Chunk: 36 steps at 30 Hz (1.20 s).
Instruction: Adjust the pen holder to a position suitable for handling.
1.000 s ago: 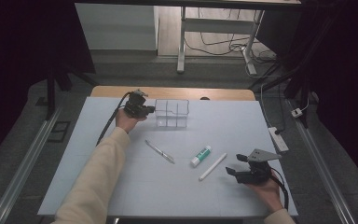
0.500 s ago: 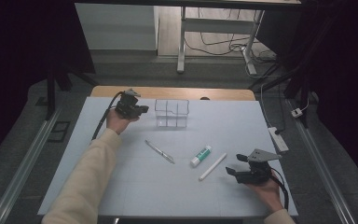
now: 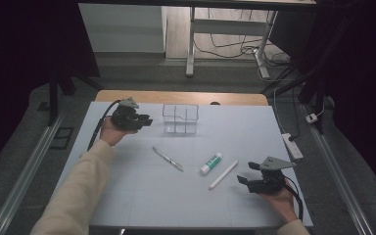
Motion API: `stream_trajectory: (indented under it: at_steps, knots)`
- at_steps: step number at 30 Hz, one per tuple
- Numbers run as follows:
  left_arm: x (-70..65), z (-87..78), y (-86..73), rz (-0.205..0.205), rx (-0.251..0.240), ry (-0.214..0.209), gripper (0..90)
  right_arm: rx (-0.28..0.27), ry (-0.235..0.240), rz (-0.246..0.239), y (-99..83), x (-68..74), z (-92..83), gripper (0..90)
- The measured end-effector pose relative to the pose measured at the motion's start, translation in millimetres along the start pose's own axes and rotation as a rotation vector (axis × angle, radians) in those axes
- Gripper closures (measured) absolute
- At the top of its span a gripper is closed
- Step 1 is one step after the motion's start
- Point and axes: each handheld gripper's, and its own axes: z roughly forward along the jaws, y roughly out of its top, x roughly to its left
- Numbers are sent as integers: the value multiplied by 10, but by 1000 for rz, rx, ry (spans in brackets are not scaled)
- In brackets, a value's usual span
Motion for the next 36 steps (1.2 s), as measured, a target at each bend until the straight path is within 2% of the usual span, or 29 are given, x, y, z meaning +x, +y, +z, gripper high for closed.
stream_trajectory:
  at_steps: [3, 8, 13, 17, 20, 23, 27, 29, 34, 36]
  knots:
    - [-59, -51, -28, 33, 16, -3, 559, 5, -1, -1, -3, 1, 0, 258]
    - [-134, -112, -72, 66, 41, -18, 453, 6, -2, 0, -5, 5, -1, 258]
    - [-204, -136, -114, 93, 83, -22, 400, 7, -4, -1, -5, 7, -6, 257]
    - [-269, -171, -160, 104, 97, -19, 384, 2, -7, 1, -8, 7, -11, 257]
    - [-333, -218, -220, 85, 117, 6, 369, 2, -8, 1, -8, 7, -21, 257]
    - [-385, -276, -333, 46, 102, 1, 368, -2, -14, 1, -8, 9, -32, 257]
    - [-495, -361, -506, 30, 96, 4, 362, -10, -9, 4, -6, 4, -35, 258]
    - [-555, -413, -598, -1, 77, 3, 362, -10, -9, 3, -5, 4, -34, 258]
    - [-724, -547, -808, -56, 44, 19, 361, -13, -2, 5, 0, -3, -41, 258]
    - [-787, -585, -880, -60, 43, 30, 356, -12, -2, 6, 1, -6, -43, 258]
